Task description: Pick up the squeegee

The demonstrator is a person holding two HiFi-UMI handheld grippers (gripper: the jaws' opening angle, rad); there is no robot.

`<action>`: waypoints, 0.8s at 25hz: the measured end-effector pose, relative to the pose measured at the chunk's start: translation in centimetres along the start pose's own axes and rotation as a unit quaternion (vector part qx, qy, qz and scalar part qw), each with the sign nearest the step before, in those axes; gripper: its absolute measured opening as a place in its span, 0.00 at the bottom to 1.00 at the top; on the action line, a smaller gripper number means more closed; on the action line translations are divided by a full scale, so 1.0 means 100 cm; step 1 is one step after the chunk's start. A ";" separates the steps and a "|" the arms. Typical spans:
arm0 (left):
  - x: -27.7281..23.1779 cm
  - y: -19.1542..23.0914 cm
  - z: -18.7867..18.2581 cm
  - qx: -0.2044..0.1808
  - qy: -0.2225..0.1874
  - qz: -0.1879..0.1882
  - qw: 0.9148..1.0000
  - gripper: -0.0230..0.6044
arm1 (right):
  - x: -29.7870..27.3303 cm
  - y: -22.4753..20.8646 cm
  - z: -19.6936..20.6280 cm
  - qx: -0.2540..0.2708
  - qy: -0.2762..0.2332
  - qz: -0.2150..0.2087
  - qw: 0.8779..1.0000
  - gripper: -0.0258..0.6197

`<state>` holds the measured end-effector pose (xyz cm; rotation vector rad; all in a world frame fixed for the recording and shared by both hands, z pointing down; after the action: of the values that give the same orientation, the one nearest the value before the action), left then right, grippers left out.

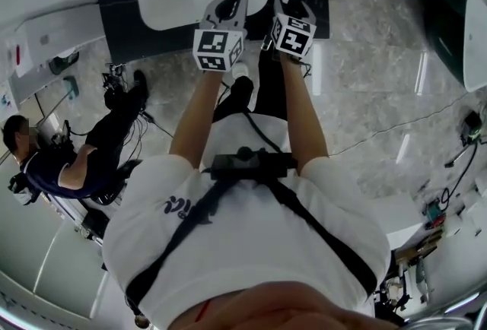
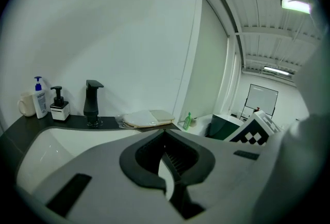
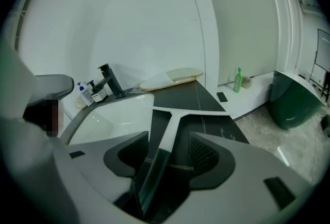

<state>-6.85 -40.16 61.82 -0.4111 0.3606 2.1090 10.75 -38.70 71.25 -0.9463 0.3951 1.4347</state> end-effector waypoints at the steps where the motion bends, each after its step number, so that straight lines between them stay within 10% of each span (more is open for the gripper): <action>1: -0.002 0.002 0.003 0.001 0.003 -0.002 1.000 0.06 | -0.006 0.000 0.001 -0.002 0.003 0.006 1.000 0.39; 20: 0.029 0.019 0.014 0.028 -0.002 -0.028 0.999 0.06 | -0.016 0.008 -0.001 0.018 -0.015 0.049 0.999 0.20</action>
<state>-10.18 -38.41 62.06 -0.3793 0.3991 2.0396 9.84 -39.92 72.08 -0.8847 0.4493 1.5246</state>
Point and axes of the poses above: the fingertips, and each gripper's own axes: x backward along the fingers, y to its left, z out of its underside, the point moved 8 cm from there along x, backward along the fingers, and after that the axes turned 6 degrees about -x, right-handed, at the moved point
